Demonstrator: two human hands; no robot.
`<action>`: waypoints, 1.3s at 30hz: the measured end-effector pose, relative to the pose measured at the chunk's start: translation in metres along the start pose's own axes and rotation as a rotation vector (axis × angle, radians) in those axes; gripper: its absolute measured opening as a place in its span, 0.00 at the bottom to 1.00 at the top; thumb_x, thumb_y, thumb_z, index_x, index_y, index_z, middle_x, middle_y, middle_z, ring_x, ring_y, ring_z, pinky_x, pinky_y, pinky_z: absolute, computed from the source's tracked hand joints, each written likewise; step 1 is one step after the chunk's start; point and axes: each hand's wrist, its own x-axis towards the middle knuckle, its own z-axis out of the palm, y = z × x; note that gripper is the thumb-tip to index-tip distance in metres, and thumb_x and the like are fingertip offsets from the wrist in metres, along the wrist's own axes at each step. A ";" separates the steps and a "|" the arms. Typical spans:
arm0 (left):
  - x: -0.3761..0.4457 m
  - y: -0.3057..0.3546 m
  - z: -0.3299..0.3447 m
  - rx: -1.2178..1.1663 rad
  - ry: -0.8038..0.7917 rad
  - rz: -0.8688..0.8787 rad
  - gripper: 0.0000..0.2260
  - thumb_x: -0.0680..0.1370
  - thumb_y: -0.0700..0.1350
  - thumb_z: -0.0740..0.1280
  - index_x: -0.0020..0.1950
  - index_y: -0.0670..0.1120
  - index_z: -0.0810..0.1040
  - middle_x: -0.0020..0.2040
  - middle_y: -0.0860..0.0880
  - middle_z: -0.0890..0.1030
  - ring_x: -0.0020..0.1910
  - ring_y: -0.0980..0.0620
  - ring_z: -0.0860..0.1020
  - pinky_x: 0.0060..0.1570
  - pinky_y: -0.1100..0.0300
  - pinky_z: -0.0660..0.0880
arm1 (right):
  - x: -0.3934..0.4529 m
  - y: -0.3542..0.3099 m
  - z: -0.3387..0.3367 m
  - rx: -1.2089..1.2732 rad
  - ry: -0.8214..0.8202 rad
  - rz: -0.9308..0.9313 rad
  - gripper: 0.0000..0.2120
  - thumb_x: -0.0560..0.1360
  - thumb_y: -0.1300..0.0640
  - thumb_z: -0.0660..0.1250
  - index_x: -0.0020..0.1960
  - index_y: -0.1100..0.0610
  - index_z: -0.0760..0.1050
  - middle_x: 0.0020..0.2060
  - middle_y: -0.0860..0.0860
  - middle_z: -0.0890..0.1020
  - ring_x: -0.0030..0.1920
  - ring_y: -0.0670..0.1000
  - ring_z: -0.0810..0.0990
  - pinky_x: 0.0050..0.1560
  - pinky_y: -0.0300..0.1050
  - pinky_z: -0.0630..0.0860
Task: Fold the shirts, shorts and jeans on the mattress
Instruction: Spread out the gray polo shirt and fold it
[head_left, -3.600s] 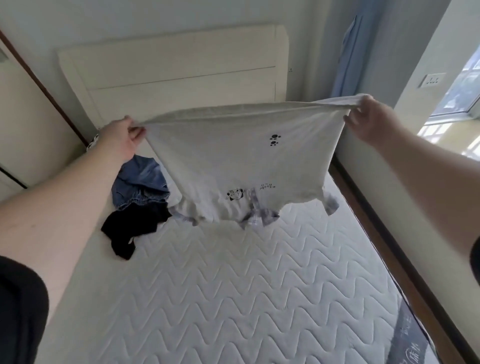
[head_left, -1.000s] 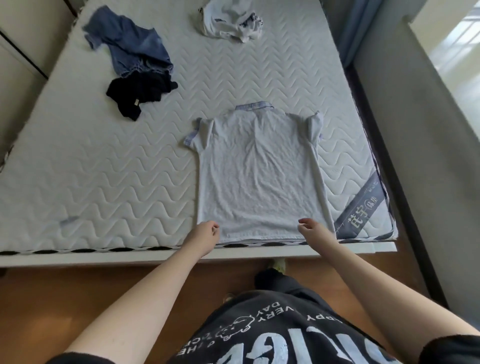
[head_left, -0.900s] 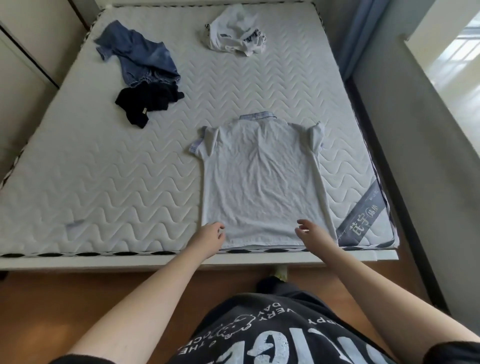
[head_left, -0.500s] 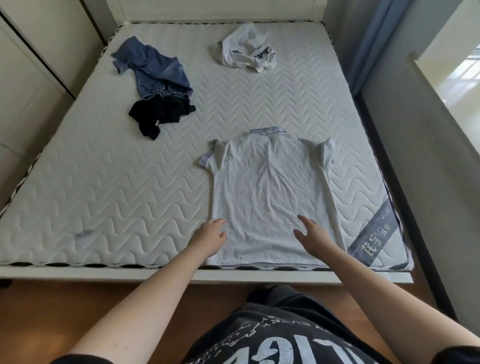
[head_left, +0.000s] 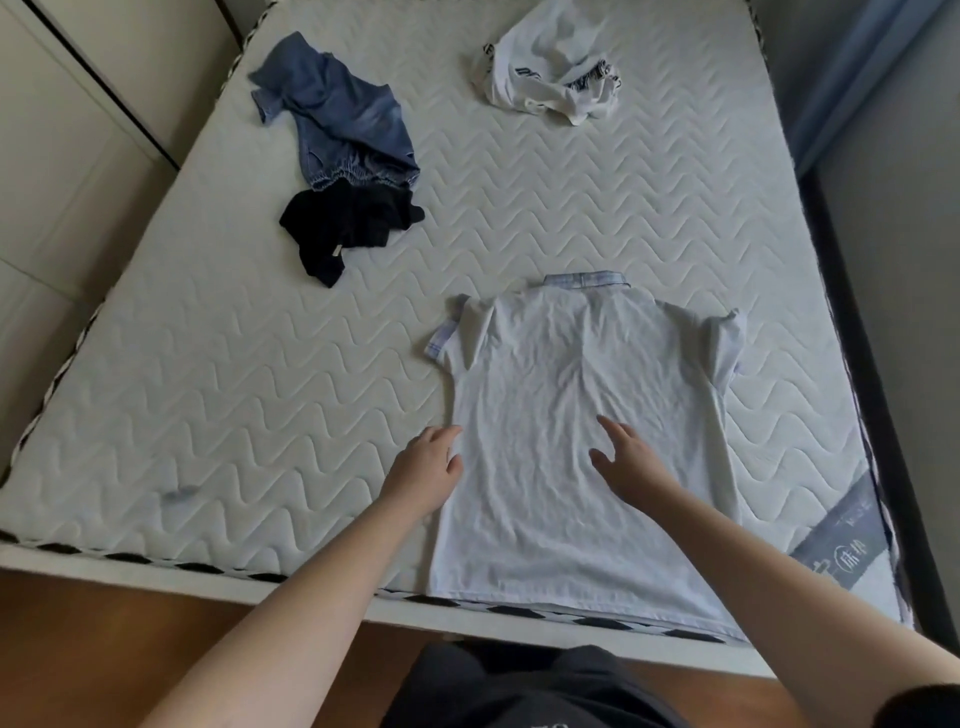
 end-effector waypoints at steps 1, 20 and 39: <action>0.009 -0.002 -0.004 -0.009 0.011 -0.003 0.22 0.81 0.46 0.59 0.75 0.49 0.66 0.71 0.47 0.70 0.68 0.45 0.71 0.64 0.54 0.69 | 0.011 -0.005 -0.002 -0.006 0.001 -0.002 0.30 0.81 0.50 0.61 0.79 0.54 0.56 0.76 0.55 0.63 0.68 0.57 0.71 0.68 0.49 0.66; 0.252 -0.052 0.021 -0.008 -0.002 0.144 0.21 0.81 0.42 0.60 0.74 0.44 0.67 0.72 0.49 0.70 0.69 0.48 0.69 0.66 0.55 0.66 | 0.248 -0.049 0.052 -0.031 0.089 0.094 0.32 0.82 0.48 0.56 0.80 0.52 0.46 0.80 0.51 0.50 0.79 0.54 0.50 0.76 0.52 0.50; 0.461 -0.080 0.027 0.235 -0.097 0.108 0.13 0.75 0.45 0.70 0.60 0.51 0.78 0.77 0.47 0.61 0.77 0.49 0.56 0.71 0.51 0.56 | 0.349 -0.060 0.095 -0.059 -0.022 -0.065 0.33 0.82 0.49 0.57 0.80 0.49 0.42 0.80 0.47 0.45 0.79 0.48 0.42 0.77 0.50 0.48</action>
